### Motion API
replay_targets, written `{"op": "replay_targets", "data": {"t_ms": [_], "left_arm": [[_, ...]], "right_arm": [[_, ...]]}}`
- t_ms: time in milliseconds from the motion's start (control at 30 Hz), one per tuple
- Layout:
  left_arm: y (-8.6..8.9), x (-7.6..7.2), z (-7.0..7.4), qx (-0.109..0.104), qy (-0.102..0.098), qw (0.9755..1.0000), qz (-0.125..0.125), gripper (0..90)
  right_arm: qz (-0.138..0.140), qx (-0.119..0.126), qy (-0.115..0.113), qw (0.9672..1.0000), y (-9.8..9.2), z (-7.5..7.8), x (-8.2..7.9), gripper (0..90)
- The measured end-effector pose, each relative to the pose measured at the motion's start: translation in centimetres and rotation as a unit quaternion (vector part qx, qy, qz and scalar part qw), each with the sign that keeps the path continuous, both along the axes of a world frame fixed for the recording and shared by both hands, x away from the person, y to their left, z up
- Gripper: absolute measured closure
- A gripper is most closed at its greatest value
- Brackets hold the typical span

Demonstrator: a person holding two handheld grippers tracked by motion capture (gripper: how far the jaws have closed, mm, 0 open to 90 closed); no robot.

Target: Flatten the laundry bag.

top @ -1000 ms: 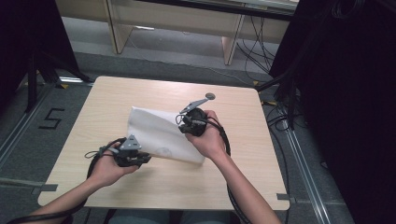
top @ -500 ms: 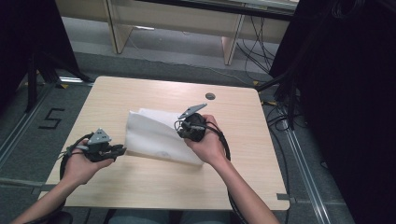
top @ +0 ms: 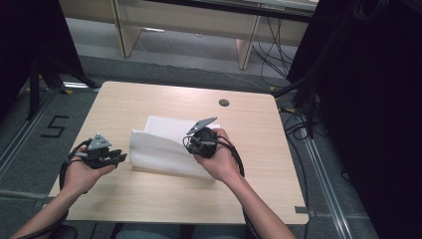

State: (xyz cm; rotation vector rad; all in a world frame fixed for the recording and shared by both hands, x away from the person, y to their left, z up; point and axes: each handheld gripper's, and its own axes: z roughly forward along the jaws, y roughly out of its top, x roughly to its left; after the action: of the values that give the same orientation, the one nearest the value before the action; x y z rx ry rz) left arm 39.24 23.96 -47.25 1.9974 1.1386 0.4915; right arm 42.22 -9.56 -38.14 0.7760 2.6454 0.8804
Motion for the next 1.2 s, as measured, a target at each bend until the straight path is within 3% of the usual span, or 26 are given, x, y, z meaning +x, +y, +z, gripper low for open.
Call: {"op": "replay_targets", "data": {"t_ms": [67,100,200,267,300,367,433,567,633,733,1200], "left_arm": [[0.1,0.1,-0.1,0.001,0.004,1.0,0.002,69.8],[0.5,0.1,0.0,0.025,0.008,0.9996,-0.009,69.7],[0.3,0.2,-0.2,0.014,0.008,0.9999,-0.003,69.3],[0.3,0.2,-0.2,0.017,0.01,0.9998,-0.005,69.1],[0.1,0.2,-0.4,0.005,0.003,1.0,0.003,69.0],[0.1,0.2,-0.4,0.0,0.004,1.0,0.007,69.0],[0.1,0.2,-0.5,-0.004,0.006,0.9999,0.01,68.6],[0.1,0.3,-0.5,-0.002,0.004,1.0,0.009,68.3],[0.1,0.3,-0.5,-0.003,0.004,0.9999,0.009,68.0],[-0.1,0.2,-0.6,-0.005,0.006,0.9999,0.011,67.9],[-0.1,0.2,-0.7,-0.011,0.009,0.9998,0.012,66.0]], "right_arm": [[-0.011,-0.001,-0.001,0.9999,0.0,-0.1,-0.2,89.5],[-0.007,0.0,0.004,1.0,0.0,-0.1,-0.2,89.6],[-0.003,-0.001,0.001,1.0,0.0,-0.3,-0.5,89.6],[-0.003,-0.006,0.003,1.0,-0.1,-0.3,-0.8,89.6],[-0.008,0.0,0.007,0.9999,0.0,-0.4,-0.9,89.6],[-0.008,0.0,0.012,0.9999,0.0,-0.4,-1.0,89.5],[0.005,-0.001,0.01,0.9999,-0.1,-0.6,-1.3,89.5],[0.013,-0.002,0.001,0.9999,-0.1,-0.8,-1.5,89.5],[0.006,-0.001,0.016,0.9999,-0.1,-0.8,-2.1,89.5],[0.011,-0.006,0.009,0.9999,-0.2,-0.8,-2.1,89.5],[0.022,-0.007,0.017,0.9996,-0.5,-1.2,-3.4,89.5]]}}
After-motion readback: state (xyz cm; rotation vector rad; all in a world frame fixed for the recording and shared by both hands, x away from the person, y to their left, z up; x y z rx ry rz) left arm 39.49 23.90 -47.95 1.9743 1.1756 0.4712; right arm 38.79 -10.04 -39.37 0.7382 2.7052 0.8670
